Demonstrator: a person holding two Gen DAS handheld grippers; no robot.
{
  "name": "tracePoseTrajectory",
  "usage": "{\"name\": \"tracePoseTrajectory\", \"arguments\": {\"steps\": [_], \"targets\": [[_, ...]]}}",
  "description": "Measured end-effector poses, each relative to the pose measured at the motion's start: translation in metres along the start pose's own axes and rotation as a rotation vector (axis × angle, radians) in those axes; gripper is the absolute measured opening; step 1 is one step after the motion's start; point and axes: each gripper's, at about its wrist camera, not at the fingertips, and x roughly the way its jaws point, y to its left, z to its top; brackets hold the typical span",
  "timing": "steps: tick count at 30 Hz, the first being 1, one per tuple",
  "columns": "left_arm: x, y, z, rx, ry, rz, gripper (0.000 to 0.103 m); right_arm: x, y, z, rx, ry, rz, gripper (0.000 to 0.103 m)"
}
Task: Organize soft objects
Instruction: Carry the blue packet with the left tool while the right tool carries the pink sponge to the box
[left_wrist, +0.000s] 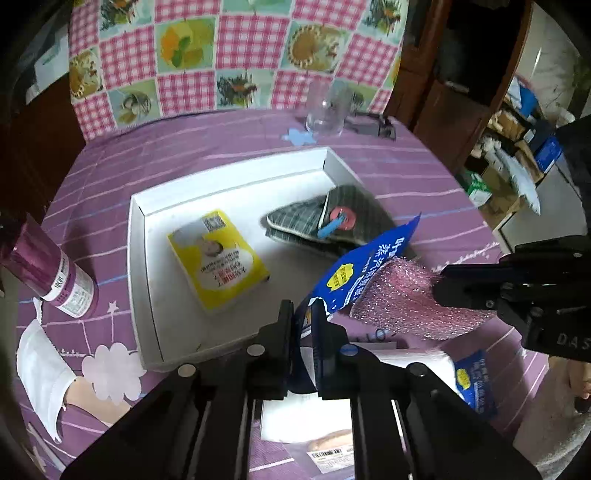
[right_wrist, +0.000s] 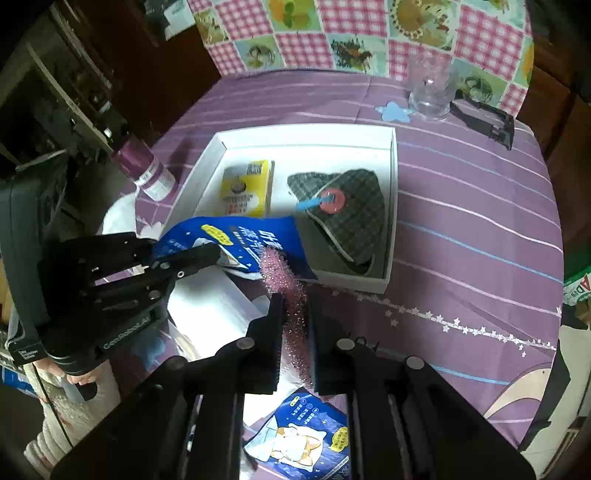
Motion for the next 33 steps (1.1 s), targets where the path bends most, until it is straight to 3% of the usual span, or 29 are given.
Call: {"name": "tracePoseTrajectory", "arguments": {"steps": [7, 18, 27, 33], "targets": [[-0.032, -0.007, 0.002, 0.001, -0.092, -0.025, 0.001, -0.022, 0.003, 0.002, 0.022, -0.082, 0.018, 0.013], [-0.072, -0.013, 0.004, 0.003, -0.257, -0.064, 0.000, -0.059, 0.010, -0.002, 0.050, -0.214, 0.121, 0.013], [-0.074, -0.003, 0.008, -0.033, -0.328, -0.027, 0.001, -0.064, 0.008, 0.005, 0.103, -0.359, 0.129, 0.014], [-0.061, 0.013, 0.010, -0.087, -0.348, -0.033, 0.001, -0.053, 0.006, 0.011, 0.126, -0.404, 0.161, 0.014]]}}
